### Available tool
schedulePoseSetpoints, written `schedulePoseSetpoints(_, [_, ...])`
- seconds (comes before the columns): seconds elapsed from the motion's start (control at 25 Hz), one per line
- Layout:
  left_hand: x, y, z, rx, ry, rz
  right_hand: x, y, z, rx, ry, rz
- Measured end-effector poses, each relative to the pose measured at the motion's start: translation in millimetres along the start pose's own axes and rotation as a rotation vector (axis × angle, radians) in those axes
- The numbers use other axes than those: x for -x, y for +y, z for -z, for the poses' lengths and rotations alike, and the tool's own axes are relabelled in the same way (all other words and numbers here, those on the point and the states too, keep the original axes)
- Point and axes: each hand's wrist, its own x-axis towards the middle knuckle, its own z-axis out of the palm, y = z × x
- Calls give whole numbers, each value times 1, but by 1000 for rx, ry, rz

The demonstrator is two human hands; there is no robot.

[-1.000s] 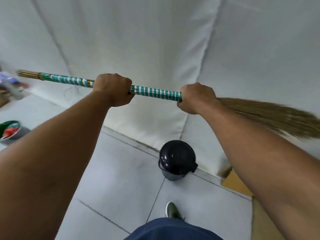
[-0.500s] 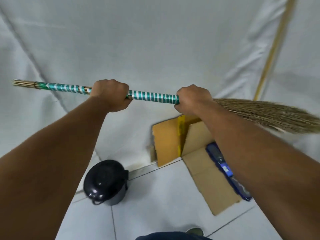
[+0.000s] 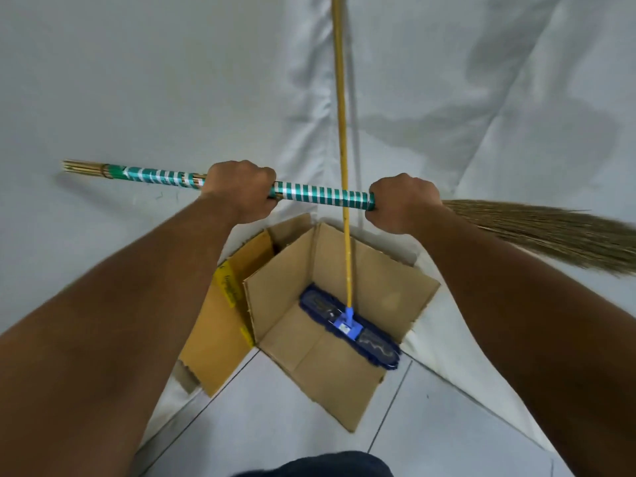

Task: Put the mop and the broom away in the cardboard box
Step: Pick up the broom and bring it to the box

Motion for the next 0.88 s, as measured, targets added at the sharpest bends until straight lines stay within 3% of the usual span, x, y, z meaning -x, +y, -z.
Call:
schedulePoseSetpoints(0.2, [-70,41,-29,80,-36,-134,17,89,-36,11,-66,-226])
schedulePoseSetpoints(0.52, [-182,134,-83,202,-67,-466,14,142,-88,-15,-151,-515])
schedulePoseSetpoints(0.68, [-234,149,-118,232,-79,-541,-20,148,-115,-25,-174,-546])
schedulePoseSetpoints(0.88, [-250,186,-167,349,-225,-670,-26,140,-171,-102,-277,-580])
